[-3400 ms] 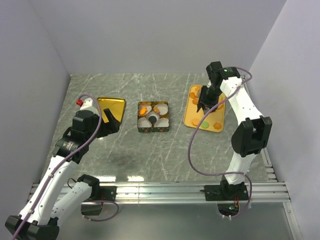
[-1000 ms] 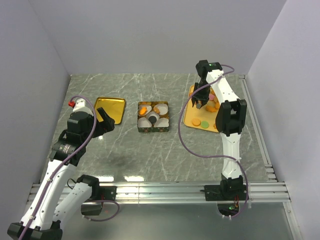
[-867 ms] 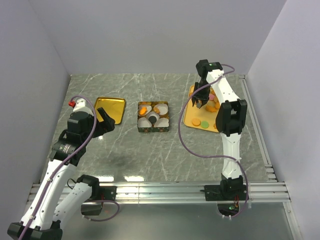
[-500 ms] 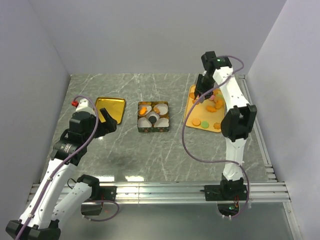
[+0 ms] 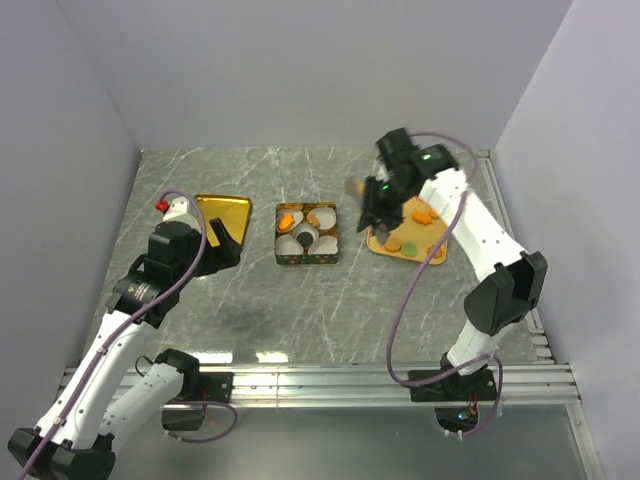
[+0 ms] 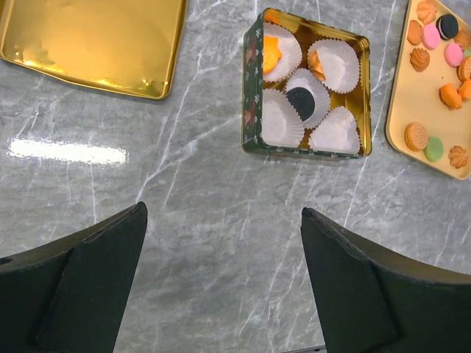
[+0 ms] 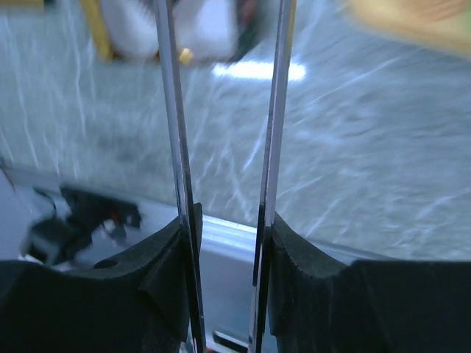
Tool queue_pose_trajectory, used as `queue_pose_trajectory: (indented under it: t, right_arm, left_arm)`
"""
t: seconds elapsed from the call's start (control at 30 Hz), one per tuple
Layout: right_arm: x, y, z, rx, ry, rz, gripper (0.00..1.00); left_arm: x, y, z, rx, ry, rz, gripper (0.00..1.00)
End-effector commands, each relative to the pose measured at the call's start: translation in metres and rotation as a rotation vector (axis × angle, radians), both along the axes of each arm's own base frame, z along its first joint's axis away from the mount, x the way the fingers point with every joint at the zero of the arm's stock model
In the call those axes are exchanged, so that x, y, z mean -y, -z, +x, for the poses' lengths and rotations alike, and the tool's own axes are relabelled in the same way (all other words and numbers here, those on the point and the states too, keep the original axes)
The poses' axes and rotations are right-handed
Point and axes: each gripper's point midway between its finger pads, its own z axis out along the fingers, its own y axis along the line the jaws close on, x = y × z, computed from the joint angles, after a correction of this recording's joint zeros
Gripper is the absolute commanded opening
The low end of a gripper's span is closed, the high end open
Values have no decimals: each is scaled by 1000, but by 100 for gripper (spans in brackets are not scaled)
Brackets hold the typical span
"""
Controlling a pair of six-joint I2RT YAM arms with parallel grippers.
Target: Pack the cookies
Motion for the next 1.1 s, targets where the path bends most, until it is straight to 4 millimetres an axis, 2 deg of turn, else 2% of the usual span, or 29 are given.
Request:
queue_pose_trajectory:
  t: [0.0,0.03,0.07,0.1,0.2,0.33,0.43,0.6,1.07]
  right_arm:
    - [-61,-13,-28,42,-110,129,32]
    - [-70,-5,-36,20,-124,134,32]
    - [-84,-7,-39,32,-128,165,32]
    - [-98,-2,-50,21,-166,176,32]
    - [-127,13,-66,-11,-226,185,32]
    - [-148,31,-69,-43,-261,164,32]
    - [-161,37,-71,-59,-282,174,32]
    - [-168,51,-74,-90,-304,137,31]
    - [-164,79,-69,-138,-301,51,36]
  left_arm:
    - [5,-7,1,20,14,-11,91]
    - [5,-6,1,19,13,-12,91]
    - [5,-6,1,19,15,-12,91]
    - [6,-6,1,19,15,-11,91]
    - [6,-5,1,15,17,-9,91]
    - [6,-5,1,15,15,-9,90]
    - [6,-4,1,12,14,-9,90]
    - [4,-9,-1,32,6,-14,91]
    - [1,-12,-1,53,-2,-16,92]
